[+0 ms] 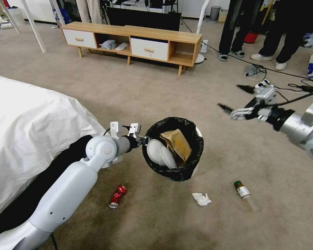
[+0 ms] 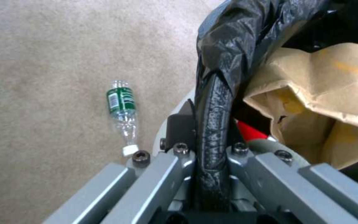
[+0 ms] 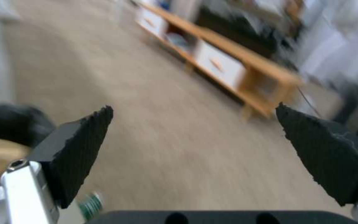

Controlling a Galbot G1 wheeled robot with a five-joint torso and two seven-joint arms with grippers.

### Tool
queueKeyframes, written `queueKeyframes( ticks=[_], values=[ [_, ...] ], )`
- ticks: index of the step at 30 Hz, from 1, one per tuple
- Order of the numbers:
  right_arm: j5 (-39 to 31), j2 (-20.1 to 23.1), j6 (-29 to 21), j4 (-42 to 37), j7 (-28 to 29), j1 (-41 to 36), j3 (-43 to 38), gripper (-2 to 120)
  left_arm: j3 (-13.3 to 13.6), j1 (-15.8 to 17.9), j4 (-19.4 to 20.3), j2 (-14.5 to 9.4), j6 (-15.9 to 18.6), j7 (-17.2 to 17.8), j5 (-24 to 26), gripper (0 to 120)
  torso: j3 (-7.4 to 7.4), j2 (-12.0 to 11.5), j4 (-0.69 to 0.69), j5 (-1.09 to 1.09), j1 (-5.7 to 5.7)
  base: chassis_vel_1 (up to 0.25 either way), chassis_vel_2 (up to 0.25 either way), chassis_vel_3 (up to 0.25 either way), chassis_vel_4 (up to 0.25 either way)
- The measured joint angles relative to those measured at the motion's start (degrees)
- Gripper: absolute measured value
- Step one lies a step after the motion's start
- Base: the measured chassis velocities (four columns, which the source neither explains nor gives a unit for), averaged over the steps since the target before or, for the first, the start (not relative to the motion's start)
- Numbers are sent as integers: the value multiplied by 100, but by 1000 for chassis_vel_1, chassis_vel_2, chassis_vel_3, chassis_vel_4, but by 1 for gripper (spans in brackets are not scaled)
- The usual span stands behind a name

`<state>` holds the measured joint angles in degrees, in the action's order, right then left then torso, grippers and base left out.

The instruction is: Pick up the trash bin and place the garbage on the floor into it.

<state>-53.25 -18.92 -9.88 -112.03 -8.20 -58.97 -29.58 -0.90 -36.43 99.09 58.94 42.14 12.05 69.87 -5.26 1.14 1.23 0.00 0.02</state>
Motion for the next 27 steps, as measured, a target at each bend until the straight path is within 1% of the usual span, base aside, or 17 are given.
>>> queueKeyframes(
  ticks=[1,4,5,6,7,8,9,10,12,13,15,16,18,21,22,23,27],
  values=[
    [0,0,0,0,0,0,0,100,0,0,0,0,0,0,0,2,0,0,0,0,0,0,0,0,0],
    [-456,-57,-924,-217,1374,-89,48,100,-103,-105,138,-110,0,-1,43,2,0,2,0,-1,0,0,0,0,0],
    [-456,-57,-924,-217,1374,-89,48,100,-103,-105,138,-110,0,-1,43,2,0,2,0,-1,0,0,0,0,0],
    [-695,-119,-1311,-303,1880,-94,113,100,-140,-139,182,-142,0,-2,55,2,0,2,1,0,0,0,0,0,0],
    [-695,-119,-1311,-303,1880,-94,113,100,-140,-139,182,-142,0,-2,55,2,0,2,1,0,0,0,0,0,0],
    [-1105,-224,-1783,-400,2576,-94,225,100,-195,-202,250,-202,0,-2,68,2,0,2,0,0,0,0,0,0,0],
    [-1275,-266,-1951,-428,2824,-94,268,100,-212,-227,272,-225,0,-4,69,2,0,2,-1,0,0,0,0,0,0],
    [-1275,-266,-1951,-428,2824,-94,268,100,-212,-227,272,-225,0,-4,69,2,0,2,-1,0,0,0,0,0,0],
    [-2104,-472,-2609,-525,3758,-96,432,100,-270,-315,329,-294,0,-16,71,2,0,2,-1,0,0,0,0,0,0],
    [-2104,-472,-2609,-525,3758,-96,432,100,-270,-315,329,-294,0,-16,71,2,0,2,-1,0,0,0,0,0,0],
    [-2425,-559,-2958,-530,4086,-172,492,100,-300,-364,365,-326,0,-29,72,2,0,2,-1,0,0,0,0,0,0],
    [-2425,-559,-2958,-530,4086,-172,492,100,-300,-364,365,-326,0,-29,72,2,0,2,-1,0,0,0,0,0,0],
    [-2604,-599,-3224,-469,4228,-328,524,100,-310,-399,390,-355,0,-42,72,2,0,2,0,0,0,0,0,0,0],
    [-2645,-604,-3246,-439,4236,-389,525,100,-312,-406,396,-362,0,-43,72,2,0,2,0,0,0,0,0,0,0],
    [-2667,-608,-3283,-382,4216,-478,523,100,-314,-416,406,-369,0,-43,72,2,0,2,-1,-1,0,0,0,0,0],
    [-2673,-616,-3301,-251,4129,-620,522,100,-318,-426,424,-381,0,-44,73,2,0,2,2,-1,0,0,0,0,0],
    [-2632,-668,-3301,23,4050,-780,609,100,-321,-443,445,-400,0,-43,79,2,0,1,2,0,0,0,0,0,0]
  ],
)
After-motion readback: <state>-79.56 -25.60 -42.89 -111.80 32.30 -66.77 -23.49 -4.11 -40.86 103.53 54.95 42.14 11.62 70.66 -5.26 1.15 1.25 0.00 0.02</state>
